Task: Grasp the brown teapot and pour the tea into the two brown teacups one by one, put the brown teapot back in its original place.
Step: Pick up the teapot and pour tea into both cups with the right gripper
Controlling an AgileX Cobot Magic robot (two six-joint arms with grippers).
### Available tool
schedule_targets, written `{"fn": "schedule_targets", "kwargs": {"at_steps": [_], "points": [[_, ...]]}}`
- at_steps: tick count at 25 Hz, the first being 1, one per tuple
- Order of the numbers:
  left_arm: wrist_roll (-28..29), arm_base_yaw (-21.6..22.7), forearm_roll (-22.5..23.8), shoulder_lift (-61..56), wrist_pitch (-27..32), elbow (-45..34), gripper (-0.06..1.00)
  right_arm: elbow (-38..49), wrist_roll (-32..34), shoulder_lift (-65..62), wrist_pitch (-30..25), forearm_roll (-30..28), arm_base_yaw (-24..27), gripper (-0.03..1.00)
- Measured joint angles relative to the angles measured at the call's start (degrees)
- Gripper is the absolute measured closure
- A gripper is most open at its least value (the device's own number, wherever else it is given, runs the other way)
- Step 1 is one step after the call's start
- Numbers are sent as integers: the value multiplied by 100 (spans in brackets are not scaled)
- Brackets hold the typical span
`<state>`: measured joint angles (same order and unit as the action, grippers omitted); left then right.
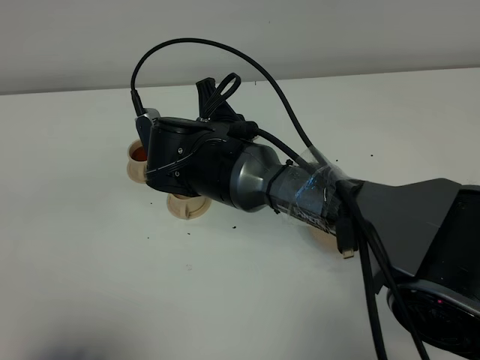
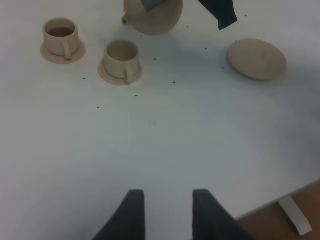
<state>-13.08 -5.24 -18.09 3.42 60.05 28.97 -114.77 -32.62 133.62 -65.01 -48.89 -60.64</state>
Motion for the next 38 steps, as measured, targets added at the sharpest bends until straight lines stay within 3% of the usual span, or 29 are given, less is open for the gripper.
{"fn": "schedule_targets", "kwargs": {"at_steps": [38], "points": [[-5,0,0,0,0,0,69,36,-50,201,53,-678,-173,86]]}}
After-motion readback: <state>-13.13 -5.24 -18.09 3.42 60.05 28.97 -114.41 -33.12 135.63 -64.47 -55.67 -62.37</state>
